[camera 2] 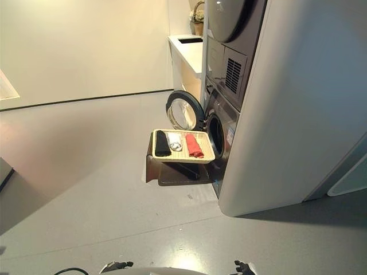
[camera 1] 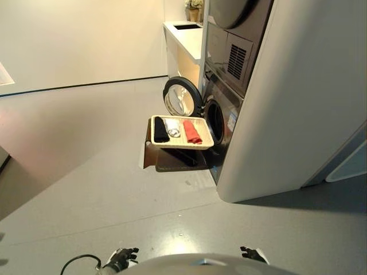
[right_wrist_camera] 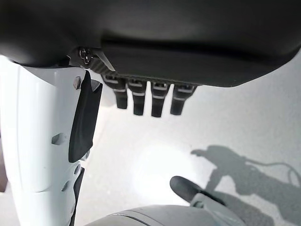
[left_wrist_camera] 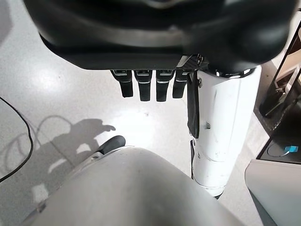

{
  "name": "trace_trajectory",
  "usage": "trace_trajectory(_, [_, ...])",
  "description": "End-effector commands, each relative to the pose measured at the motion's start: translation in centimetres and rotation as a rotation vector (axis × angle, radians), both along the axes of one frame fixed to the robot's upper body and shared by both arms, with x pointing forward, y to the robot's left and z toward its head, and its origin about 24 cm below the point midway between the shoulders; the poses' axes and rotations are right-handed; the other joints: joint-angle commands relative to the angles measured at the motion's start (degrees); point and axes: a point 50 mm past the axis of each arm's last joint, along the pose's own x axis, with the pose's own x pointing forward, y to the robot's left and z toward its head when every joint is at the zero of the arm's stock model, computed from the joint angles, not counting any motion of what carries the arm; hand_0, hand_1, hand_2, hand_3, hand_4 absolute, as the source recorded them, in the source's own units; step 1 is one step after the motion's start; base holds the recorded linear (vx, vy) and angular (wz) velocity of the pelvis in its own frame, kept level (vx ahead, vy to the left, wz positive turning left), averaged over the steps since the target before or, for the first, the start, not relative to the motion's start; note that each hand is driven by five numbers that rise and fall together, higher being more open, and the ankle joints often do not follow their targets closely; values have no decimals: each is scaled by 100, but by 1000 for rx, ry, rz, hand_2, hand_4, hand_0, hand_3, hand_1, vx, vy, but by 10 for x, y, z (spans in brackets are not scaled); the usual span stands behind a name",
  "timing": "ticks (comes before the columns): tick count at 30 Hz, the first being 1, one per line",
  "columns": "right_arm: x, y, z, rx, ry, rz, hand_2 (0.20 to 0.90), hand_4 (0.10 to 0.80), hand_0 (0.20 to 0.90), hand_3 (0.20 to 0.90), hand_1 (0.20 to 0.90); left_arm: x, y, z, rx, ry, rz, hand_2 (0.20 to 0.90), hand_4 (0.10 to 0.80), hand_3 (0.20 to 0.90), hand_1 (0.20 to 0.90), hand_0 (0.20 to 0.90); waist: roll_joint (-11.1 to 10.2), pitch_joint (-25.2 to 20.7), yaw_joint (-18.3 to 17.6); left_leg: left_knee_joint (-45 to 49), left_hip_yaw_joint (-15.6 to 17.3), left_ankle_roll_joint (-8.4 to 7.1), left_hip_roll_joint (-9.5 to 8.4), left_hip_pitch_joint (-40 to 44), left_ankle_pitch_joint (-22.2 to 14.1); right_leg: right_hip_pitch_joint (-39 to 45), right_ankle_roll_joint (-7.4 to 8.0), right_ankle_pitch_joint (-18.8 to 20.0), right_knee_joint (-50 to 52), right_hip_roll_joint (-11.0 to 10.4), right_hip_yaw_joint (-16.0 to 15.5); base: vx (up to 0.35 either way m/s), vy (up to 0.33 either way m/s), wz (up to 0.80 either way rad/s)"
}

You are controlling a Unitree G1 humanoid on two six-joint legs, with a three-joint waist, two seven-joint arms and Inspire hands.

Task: Pick up the clothes and place them into the washing machine

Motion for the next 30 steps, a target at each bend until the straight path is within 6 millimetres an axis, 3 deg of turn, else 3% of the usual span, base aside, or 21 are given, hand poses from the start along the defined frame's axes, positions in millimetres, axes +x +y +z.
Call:
trace_trajectory(1, [11, -12, 3, -35, 2, 10, 900, 800, 900, 900, 900, 23, -11, 2, -18, -66, 3, 900, 800, 900, 900, 900, -170, 39, 48, -13, 57, -246, -181, -58, -317, -108, 208, -53, 27, -37, -52, 0, 0, 0])
trace_trajectory(8, [22, -13, 5, -35, -26, 7, 900, 800, 900, 900, 900, 35, -11, 4, -17, -104, 6, 900, 800, 900, 900, 900, -168, 124, 63, 53, 78, -117, -289, -164, -340, -235, 229, -117, 218, -156, -23, 16, 48, 0])
trace_trajectory(14, [34, -15, 7, -47, -50, 16, 900, 800, 900, 900, 900, 47, -9, 7, -9, -138, 9, 900, 800, 900, 900, 900, -172, 195, 111, 461, 83, 51, -433, -429, -577, -517, 264, -251, 719, -282, 90, 43, 93, -2])
trace_trajectory(17, [40, -14, 9, -42, -72, 9, 900, 800, 900, 900, 900, 55, -7, 10, -5, -160, 1, 900, 800, 900, 900, 900, -178, 261, 132, 822, 28, 186, -516, -512, -821, -639, 277, -414, 1249, -334, 103, 124, 114, -3])
trace_trajectory(21, [40, -15, 9, -30, -96, -48, 900, 800, 900, 900, 900, 67, -3, 14, 0, -204, -9, 900, 800, 900, 900, 900, -71, 471, -2, 1003, -265, 380, -570, -318, -1022, -1341, 264, 29, 2976, -269, 177, 145, 119, 10])
trace_trajectory(23, [38, -14, 9, -22, -99, -69, 900, 800, 900, 900, 900, 68, 2, 15, 10, -204, -3, 900, 800, 900, 900, 900, 0, 543, -84, 987, -346, 383, -528, -181, -1076, -1675, 199, -30, 3335, -192, 185, 192, 92, 14])
trace_trajectory(26, [30, -16, 7, -22, -85, -96, 900, 800, 900, 900, 900, 63, 5, 14, 19, -186, 6, 900, 800, 900, 900, 900, 58, 527, -256, 817, -604, 267, -491, 282, -1097, -2050, 110, -122, 2720, -147, 77, 344, 5, 15])
trace_trajectory(28, [26, -18, 7, -29, -72, -106, 900, 800, 900, 900, 900, 61, 4, 13, 22, -182, 9, 900, 800, 900, 900, 900, -54, 535, -392, 696, -764, 167, -548, 615, -1161, -2254, 206, 262, 1709, -268, 56, 397, -109, 34])
trace_trajectory(30, [20, -18, 5, -34, -45, -102, 900, 800, 900, 900, 900, 59, 3, 12, 27, -179, 16, 900, 800, 900, 900, 900, -97, 555, -523, 512, -960, 78, -491, 1030, -1244, -2582, 310, 802, 687, -321, -82, 440, -126, 43])
